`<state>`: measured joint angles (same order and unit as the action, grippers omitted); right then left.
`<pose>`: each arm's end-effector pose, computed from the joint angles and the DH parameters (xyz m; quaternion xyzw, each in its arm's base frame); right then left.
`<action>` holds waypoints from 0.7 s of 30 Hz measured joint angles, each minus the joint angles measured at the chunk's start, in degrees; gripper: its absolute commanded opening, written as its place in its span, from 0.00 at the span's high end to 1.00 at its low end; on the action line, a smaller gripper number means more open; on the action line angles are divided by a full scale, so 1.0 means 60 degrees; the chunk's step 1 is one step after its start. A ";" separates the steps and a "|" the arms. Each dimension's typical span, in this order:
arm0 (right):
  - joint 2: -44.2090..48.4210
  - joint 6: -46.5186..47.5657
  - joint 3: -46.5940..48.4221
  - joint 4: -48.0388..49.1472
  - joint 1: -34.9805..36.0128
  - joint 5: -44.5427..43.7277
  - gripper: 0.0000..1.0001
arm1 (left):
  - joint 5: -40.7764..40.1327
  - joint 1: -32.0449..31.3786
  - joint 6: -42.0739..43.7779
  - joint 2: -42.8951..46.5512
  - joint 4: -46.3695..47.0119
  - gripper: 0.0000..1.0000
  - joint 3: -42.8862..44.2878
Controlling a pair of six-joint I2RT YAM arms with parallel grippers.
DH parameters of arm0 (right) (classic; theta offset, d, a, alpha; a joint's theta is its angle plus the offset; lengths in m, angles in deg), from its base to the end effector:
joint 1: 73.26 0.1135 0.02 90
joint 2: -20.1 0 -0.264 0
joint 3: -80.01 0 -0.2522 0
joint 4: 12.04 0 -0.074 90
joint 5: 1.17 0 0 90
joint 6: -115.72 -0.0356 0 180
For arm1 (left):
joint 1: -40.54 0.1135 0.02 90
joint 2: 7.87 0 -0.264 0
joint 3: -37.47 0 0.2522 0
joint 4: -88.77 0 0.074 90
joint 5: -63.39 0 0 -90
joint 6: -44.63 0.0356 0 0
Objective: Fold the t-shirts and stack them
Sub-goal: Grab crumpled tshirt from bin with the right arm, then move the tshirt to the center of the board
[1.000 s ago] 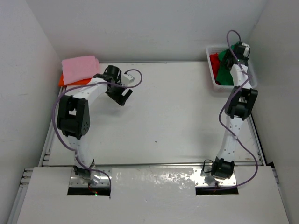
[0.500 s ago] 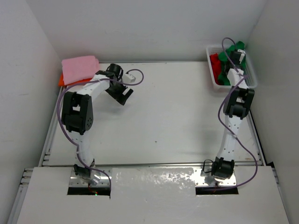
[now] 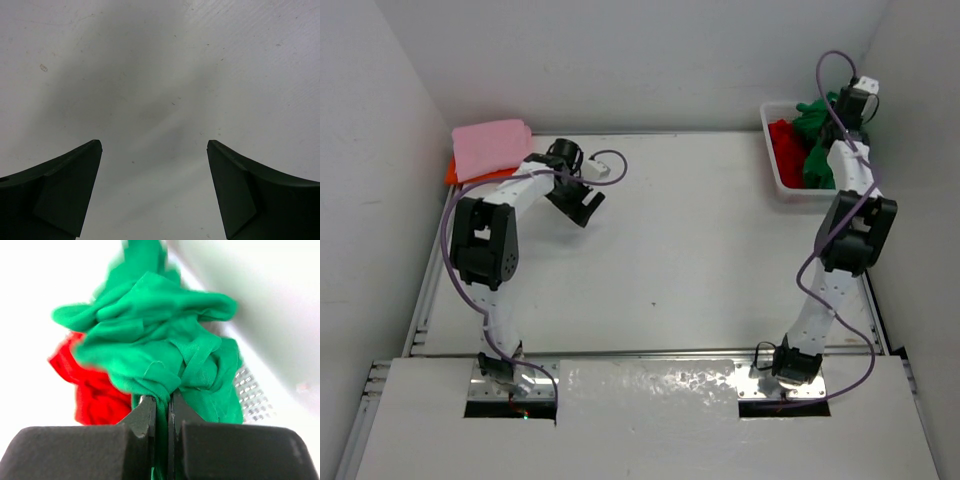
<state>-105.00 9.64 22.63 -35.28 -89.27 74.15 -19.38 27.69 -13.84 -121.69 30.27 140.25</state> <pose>0.4987 -0.1525 0.2715 0.2974 0.7883 -0.1079 0.5277 0.4010 -0.0961 0.2043 0.3813 0.9052 -0.0325 0.1850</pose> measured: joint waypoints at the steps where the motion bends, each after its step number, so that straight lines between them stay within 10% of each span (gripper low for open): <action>1: 0.0306 0.0000 -0.0098 0.0146 -0.0004 0.0007 1.00 | 0.0022 0.0000 -0.0015 0.0026 0.0022 0.15 -0.0004; 21: 0.6382 -0.1231 -0.0153 0.1931 -0.0004 0.3391 1.00 | 0.0878 0.0051 -0.1370 0.2499 0.1264 0.15 -0.0452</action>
<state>-66.71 2.26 21.72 -23.69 -89.29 94.50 -14.12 28.00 -22.06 -106.70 37.86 137.54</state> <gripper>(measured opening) 0.020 0.848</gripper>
